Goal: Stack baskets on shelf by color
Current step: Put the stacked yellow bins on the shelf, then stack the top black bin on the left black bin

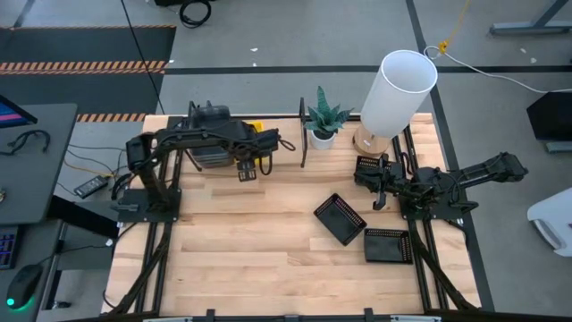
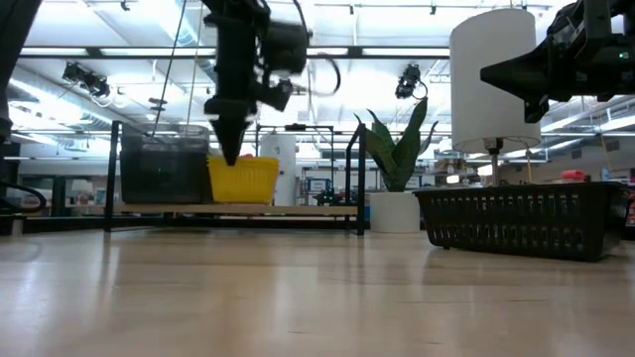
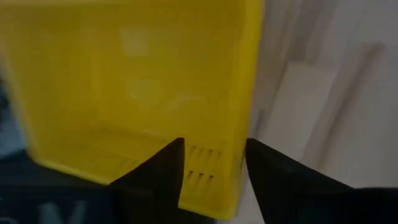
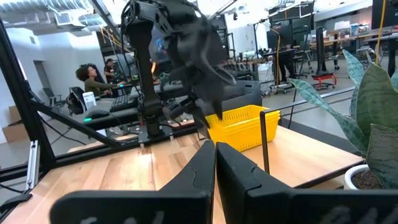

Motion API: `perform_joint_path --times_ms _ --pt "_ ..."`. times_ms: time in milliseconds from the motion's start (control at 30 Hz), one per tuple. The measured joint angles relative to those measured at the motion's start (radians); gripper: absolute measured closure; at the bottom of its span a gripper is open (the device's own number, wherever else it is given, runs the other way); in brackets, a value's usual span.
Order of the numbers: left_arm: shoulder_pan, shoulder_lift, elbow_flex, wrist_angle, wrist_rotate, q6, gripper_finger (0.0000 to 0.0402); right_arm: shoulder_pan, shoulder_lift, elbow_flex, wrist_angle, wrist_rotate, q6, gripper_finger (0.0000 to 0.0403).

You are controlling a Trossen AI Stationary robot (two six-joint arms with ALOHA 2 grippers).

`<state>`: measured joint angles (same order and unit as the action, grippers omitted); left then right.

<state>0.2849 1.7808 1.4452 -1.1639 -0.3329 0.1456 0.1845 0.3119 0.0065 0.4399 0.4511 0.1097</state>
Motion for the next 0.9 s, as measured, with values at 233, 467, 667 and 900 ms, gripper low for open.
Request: perform_joint_path --times_ms 233,467,667,900 --pt "-0.088 -0.127 0.001 0.18 -0.018 0.042 0.0214 0.0 0.0 0.0 0.0 0.0 0.0 0.0384" --pt "-0.186 -0.14 0.001 0.309 0.247 0.019 0.0229 0.0 0.0 0.0 0.0 0.0 0.0 0.0384" --pt "-0.298 -0.085 0.001 0.565 0.354 -0.088 0.0229 0.0 0.0 0.0 0.0 0.0 0.0 0.0384" --pt "-0.387 0.038 0.001 0.809 0.278 -0.118 0.0241 0.0 0.0 0.0 0.0 0.0 0.0 0.0384"
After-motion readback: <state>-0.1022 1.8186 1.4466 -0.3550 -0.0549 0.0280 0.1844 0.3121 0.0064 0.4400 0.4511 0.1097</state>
